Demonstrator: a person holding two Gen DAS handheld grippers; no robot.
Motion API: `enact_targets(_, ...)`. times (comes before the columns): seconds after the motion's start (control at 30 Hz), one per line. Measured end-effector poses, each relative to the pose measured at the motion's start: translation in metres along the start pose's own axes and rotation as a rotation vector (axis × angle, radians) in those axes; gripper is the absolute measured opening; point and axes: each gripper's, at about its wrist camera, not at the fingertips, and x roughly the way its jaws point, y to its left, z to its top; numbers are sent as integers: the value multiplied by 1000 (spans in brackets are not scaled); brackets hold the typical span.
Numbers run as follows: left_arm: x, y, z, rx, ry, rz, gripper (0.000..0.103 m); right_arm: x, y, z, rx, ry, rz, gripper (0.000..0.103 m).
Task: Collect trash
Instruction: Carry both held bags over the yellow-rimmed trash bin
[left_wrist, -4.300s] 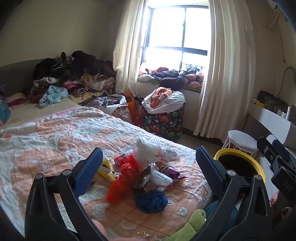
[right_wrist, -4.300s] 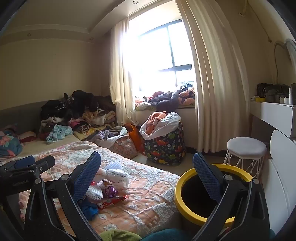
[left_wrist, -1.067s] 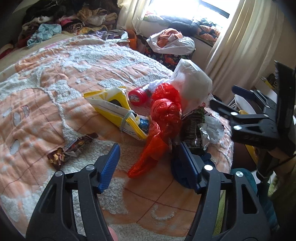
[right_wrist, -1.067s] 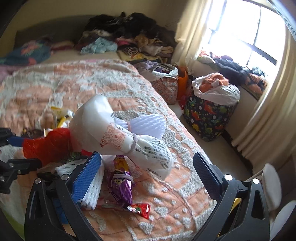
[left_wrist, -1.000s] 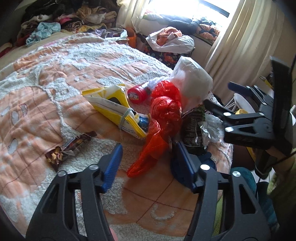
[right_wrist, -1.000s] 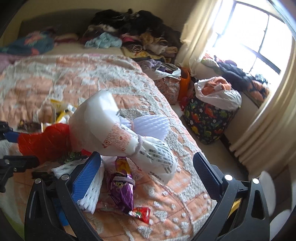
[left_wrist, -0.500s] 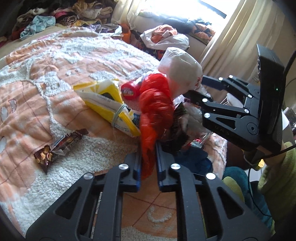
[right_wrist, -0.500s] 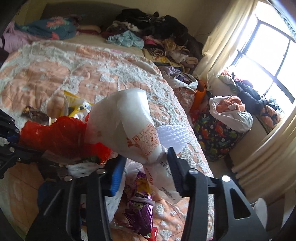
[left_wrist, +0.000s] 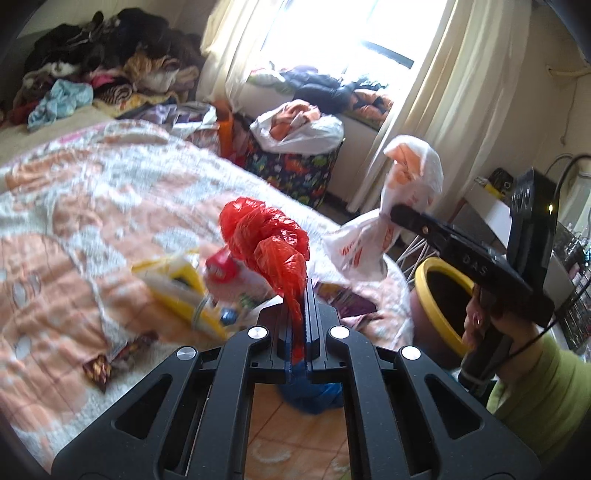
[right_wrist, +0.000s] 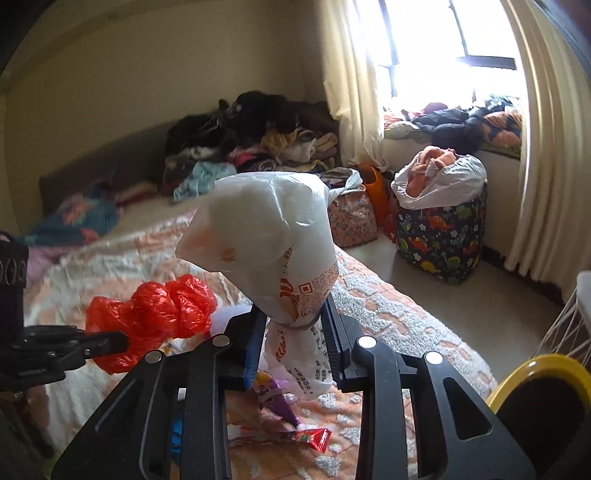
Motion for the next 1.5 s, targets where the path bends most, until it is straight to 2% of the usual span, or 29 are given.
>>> enact_targets(0.23,-3,-24,10,41,-36,-34,1,-29,-19,-1,88,-49,-25,28)
enact_targets(0.47,1,-50,12,90,-30,-78,1,-57,-41,-9,164,-76,-75,28)
enact_targets(0.9,26,-114,-3,213,34,-191,1,-112,-91,-30,301,-130,-194,28)
enact_targets(1.2,42,-142,-12,258,73,-240,1,-143,-114,-43,343,-153,-270,28)
enact_targets(1.5,57,-160,-17,297,107,-271,1,-155,-135,-52,380,-141,-335,28)
